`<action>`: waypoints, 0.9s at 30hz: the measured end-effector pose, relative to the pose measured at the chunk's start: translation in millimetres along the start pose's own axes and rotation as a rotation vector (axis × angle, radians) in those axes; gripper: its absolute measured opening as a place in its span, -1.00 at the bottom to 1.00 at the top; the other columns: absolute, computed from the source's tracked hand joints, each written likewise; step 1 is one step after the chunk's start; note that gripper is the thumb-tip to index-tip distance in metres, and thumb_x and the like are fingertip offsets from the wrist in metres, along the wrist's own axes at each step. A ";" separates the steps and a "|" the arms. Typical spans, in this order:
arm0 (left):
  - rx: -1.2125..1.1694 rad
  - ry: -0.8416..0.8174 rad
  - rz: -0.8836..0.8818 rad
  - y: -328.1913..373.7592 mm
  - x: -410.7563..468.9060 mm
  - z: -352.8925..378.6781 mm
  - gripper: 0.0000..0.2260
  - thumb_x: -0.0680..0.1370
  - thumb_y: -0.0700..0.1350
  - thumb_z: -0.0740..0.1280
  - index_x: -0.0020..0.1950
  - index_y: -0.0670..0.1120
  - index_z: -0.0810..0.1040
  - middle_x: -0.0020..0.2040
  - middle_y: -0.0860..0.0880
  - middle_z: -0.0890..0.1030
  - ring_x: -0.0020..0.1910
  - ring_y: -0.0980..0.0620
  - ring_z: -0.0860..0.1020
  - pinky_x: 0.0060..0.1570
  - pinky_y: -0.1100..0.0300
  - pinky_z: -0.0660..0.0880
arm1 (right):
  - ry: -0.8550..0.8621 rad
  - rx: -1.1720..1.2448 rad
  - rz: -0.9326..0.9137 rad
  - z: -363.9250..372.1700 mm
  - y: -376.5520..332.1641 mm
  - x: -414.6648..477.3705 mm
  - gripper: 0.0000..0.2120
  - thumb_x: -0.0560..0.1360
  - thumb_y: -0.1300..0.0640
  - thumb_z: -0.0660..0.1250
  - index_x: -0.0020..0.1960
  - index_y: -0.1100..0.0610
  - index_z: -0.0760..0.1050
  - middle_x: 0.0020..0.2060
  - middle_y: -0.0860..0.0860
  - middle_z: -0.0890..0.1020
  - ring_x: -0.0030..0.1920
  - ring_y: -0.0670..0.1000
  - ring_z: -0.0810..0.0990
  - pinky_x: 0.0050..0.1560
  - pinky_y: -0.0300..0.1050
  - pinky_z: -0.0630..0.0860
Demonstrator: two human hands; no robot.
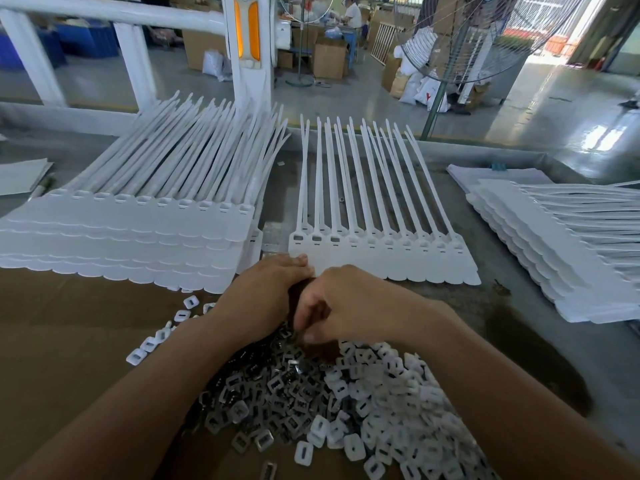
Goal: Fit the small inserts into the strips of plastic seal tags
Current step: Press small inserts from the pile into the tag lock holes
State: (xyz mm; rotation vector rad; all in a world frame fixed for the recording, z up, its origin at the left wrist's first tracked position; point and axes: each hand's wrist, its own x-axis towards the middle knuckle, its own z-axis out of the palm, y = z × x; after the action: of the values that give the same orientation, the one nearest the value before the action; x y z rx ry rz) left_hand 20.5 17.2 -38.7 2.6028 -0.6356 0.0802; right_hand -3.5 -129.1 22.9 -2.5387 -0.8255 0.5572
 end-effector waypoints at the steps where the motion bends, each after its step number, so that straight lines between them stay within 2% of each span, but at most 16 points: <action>1: 0.009 -0.002 -0.013 -0.2 1.2 0.4 -0.59 0.56 -0.28 0.12 0.38 0.01 0.35 0.44 0.06 0.25 0.42 0.14 0.15 0.37 0.31 0.00 | -0.020 -0.010 -0.011 2.4 -2.3 -1.7 -0.83 0.42 0.14 0.42 0.01 0.04 0.63 -0.20 -0.20 0.60 -0.27 -0.27 0.46 -0.11 -0.42 0.39; 3: 0.020 -0.009 -0.019 0.4 2.9 0.4 -0.57 0.55 -0.31 0.11 0.39 0.00 0.33 0.45 0.06 0.23 0.43 0.14 0.13 0.35 0.34 -0.03 | -0.039 -0.042 -0.029 7.6 -5.5 -3.8 -0.77 0.42 0.13 0.42 0.07 0.06 0.60 -0.08 -0.12 0.64 -0.24 -0.24 0.44 -0.12 -0.37 0.39; 5: 0.026 -0.017 -0.015 0.9 2.4 -0.9 -0.54 0.53 -0.33 0.11 0.40 -0.01 0.31 0.45 0.04 0.22 0.43 0.13 0.13 0.34 0.36 -0.06 | -0.035 -0.084 -0.040 12.5 -7.8 -3.9 -0.74 0.42 0.11 0.42 0.10 0.08 0.58 -0.04 -0.08 0.64 -0.18 -0.21 0.43 -0.16 -0.31 0.38; 10: 0.027 -0.013 -0.011 0.1 1.2 -0.6 -0.50 0.51 -0.35 0.09 0.41 -0.01 0.30 0.46 0.04 0.21 0.43 0.13 0.12 0.28 0.42 -0.09 | -0.021 -0.085 -0.035 15.3 -8.9 -4.9 -0.84 0.43 0.09 0.41 -0.02 0.11 0.57 -0.21 -0.15 0.49 -0.18 -0.16 0.43 -0.18 -0.26 0.38; 12: 0.028 -0.009 -0.014 -0.4 2.8 0.5 -0.51 0.51 -0.35 0.10 0.40 0.00 0.30 0.46 0.05 0.22 0.43 0.13 0.12 0.29 0.41 -0.09 | -0.027 -0.097 -0.031 15.0 -7.6 -4.5 -0.85 0.44 0.07 0.39 -0.04 0.12 0.55 -0.25 -0.16 0.43 -0.18 -0.14 0.41 -0.22 -0.29 0.34; 15: 0.024 0.002 -0.015 -1.6 2.8 2.2 -0.52 0.52 -0.34 0.09 0.39 -0.01 0.32 0.45 0.04 0.24 0.43 0.12 0.14 0.33 0.37 -0.06 | -0.023 -0.079 -0.012 14.1 -3.9 -4.4 -0.86 0.46 0.05 0.37 -0.07 0.12 0.52 -0.23 -0.14 0.46 -0.17 -0.13 0.42 -0.21 -0.30 0.34; 19: 0.016 0.016 -0.005 -1.9 0.4 2.4 -0.55 0.52 -0.35 0.11 0.38 -0.04 0.35 0.44 0.02 0.27 0.42 0.11 0.17 0.33 0.36 -0.02 | 0.021 0.017 0.037 9.6 1.8 -7.8 -0.90 0.47 0.07 0.35 -0.13 0.07 0.46 -0.28 -0.17 0.45 -0.28 -0.20 0.40 -0.31 -0.44 0.33; 24: 0.009 0.028 0.004 -1.1 1.0 1.9 -0.56 0.52 -0.35 0.12 0.37 -0.05 0.37 0.43 0.00 0.29 0.41 0.12 0.19 0.33 0.35 -0.01 | 0.055 0.117 0.059 6.4 7.5 -10.5 -0.87 0.42 0.18 0.41 -0.06 0.03 0.52 -0.23 -0.15 0.53 -0.19 -0.20 0.49 -0.11 -0.33 0.46; 27: 0.002 0.029 -0.004 -0.3 2.5 2.0 -0.54 0.51 -0.37 0.11 0.37 -0.05 0.36 0.43 0.00 0.28 0.41 0.13 0.18 0.32 0.37 -0.02 | 0.077 0.095 0.057 6.4 9.2 -11.7 -0.87 0.40 0.20 0.42 -0.06 0.05 0.58 -0.25 -0.15 0.54 -0.20 -0.20 0.52 -0.14 -0.39 0.45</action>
State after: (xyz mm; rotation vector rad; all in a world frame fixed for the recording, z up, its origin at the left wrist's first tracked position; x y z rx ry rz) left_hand 22.8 15.5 -40.3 2.5998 -0.6203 0.1170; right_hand -11.1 -141.6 15.9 -2.4866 -0.6845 0.5004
